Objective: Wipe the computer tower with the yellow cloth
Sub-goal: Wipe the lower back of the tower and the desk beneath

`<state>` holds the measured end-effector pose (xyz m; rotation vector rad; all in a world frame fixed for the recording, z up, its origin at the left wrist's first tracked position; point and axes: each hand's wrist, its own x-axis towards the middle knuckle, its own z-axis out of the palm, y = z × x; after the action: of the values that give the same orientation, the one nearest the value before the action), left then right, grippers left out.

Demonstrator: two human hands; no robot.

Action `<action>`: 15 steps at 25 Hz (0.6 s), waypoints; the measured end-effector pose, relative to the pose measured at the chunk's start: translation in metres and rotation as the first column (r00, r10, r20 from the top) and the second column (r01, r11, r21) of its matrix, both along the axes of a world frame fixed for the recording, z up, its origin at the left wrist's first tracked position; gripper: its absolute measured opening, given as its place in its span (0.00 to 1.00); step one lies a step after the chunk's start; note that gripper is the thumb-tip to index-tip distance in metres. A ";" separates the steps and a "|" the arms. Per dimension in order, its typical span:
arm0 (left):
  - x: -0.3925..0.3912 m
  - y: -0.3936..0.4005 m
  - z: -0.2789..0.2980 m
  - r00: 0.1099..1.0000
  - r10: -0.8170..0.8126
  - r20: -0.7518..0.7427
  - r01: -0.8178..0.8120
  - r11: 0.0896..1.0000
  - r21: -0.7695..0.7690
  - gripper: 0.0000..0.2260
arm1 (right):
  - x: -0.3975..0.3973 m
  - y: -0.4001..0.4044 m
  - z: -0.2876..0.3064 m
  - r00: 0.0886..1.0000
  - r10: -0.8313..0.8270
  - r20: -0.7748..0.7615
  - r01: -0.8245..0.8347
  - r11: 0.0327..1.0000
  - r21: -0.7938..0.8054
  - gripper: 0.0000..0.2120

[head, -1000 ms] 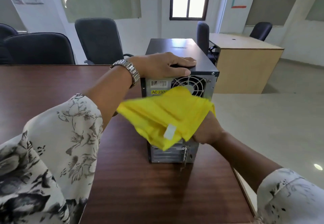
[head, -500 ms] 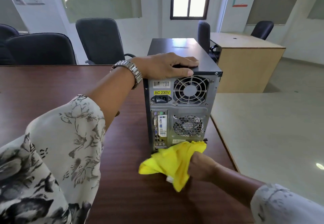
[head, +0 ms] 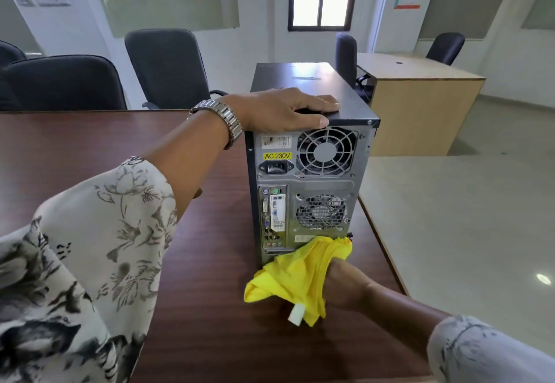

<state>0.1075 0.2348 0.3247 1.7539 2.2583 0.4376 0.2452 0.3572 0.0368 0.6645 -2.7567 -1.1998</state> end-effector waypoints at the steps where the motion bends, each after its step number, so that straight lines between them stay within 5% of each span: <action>1: 0.000 -0.001 0.000 1.000 -0.002 0.007 0.002 1.000 -0.011 0.21 | -0.005 -0.001 -0.016 0.999 -0.033 -0.025 0.032 0.999 -0.027 0.27; 3: 0.000 -0.004 -0.001 1.000 -0.005 0.022 0.006 1.000 -0.028 0.21 | -0.005 -0.007 -0.022 0.934 -0.279 -0.223 0.256 0.958 -0.127 0.37; 4: 0.000 -0.005 -0.001 1.000 -0.004 0.027 0.005 1.000 -0.030 0.21 | -0.008 -0.013 -0.025 0.885 -0.313 -0.343 0.281 0.949 -0.142 0.34; 5: 0.001 -0.005 -0.002 0.999 -0.006 0.032 0.007 1.000 -0.030 0.21 | -0.017 -0.018 -0.019 0.917 -0.202 -0.343 0.220 0.975 0.012 0.31; 6: 0.001 -0.006 -0.002 0.999 -0.009 0.041 0.011 1.000 -0.028 0.20 | -0.020 -0.021 -0.019 0.986 -0.030 -0.167 0.044 0.996 0.080 0.27; 7: -0.001 -0.007 -0.002 0.998 -0.014 0.055 0.015 1.000 -0.024 0.19 | -0.024 -0.026 -0.007 0.997 0.052 -0.061 -0.050 0.998 0.027 0.26; 10: -0.001 -0.004 0.001 0.997 0.026 0.076 -0.026 1.000 -0.008 0.19 | -0.032 -0.010 0.057 0.879 0.276 -0.390 -0.340 0.934 -0.106 0.28; 12: -0.002 0.000 0.003 0.997 0.045 0.066 -0.045 0.999 -0.004 0.21 | -0.052 0.012 0.101 0.748 0.244 -0.618 -0.419 0.895 -0.154 0.20; 15: -0.004 0.003 0.004 0.994 0.039 0.098 -0.040 0.999 0.007 0.25 | -0.054 0.010 0.137 0.659 0.100 -0.745 -0.388 0.895 -0.222 0.17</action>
<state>0.1038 0.2379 0.3282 1.6570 2.2291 0.5302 0.1911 0.3668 0.1734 0.3856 -2.0299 -0.6425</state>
